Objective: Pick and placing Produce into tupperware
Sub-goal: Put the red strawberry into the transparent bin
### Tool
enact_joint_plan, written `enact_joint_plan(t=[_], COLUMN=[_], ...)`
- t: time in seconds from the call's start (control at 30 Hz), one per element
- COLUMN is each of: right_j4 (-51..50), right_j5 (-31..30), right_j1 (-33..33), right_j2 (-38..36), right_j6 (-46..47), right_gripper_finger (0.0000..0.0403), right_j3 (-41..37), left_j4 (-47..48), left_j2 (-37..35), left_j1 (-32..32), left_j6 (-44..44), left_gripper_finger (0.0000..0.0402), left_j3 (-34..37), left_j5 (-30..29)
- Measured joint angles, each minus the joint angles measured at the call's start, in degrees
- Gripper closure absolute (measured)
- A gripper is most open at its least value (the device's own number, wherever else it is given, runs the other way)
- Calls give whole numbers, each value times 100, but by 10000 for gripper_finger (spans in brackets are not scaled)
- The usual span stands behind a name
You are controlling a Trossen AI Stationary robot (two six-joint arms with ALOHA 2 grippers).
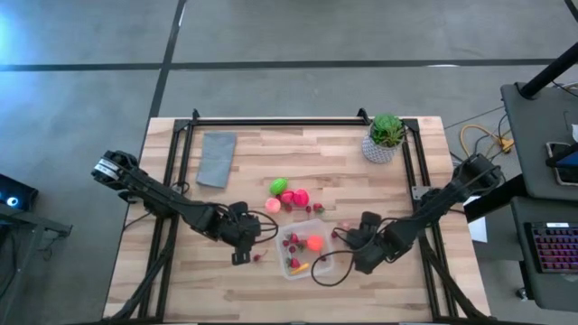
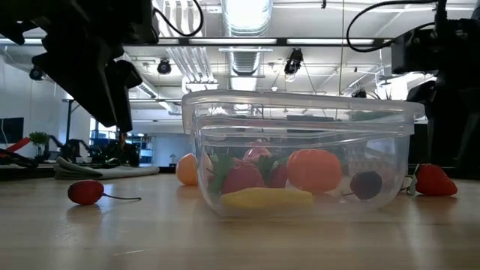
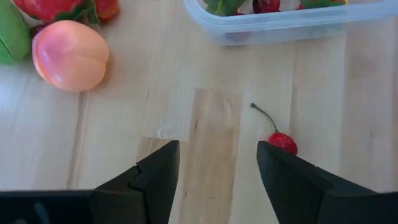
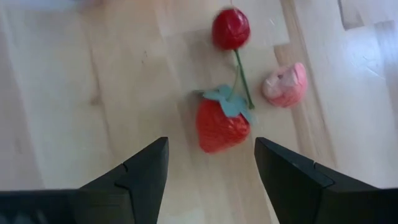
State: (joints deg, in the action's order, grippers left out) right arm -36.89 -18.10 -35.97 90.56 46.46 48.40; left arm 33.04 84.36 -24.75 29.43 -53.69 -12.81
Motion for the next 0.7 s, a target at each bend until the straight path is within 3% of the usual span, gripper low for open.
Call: enact_joint_plan(t=[0.23,0.7], right_j4=[540,616], right_j5=[1,55], right_j1=[226,374], right_j2=[55,390], right_j6=[-2,-20], right_gripper_finger=[172,172], right_j3=[0,-76], left_j4=[0,4], left_j2=[0,-7], left_j1=[-2,-2], left_j6=[-38,-16], left_gripper_finger=[201,201], left_j3=[0,7], left_j5=[-231,-248])
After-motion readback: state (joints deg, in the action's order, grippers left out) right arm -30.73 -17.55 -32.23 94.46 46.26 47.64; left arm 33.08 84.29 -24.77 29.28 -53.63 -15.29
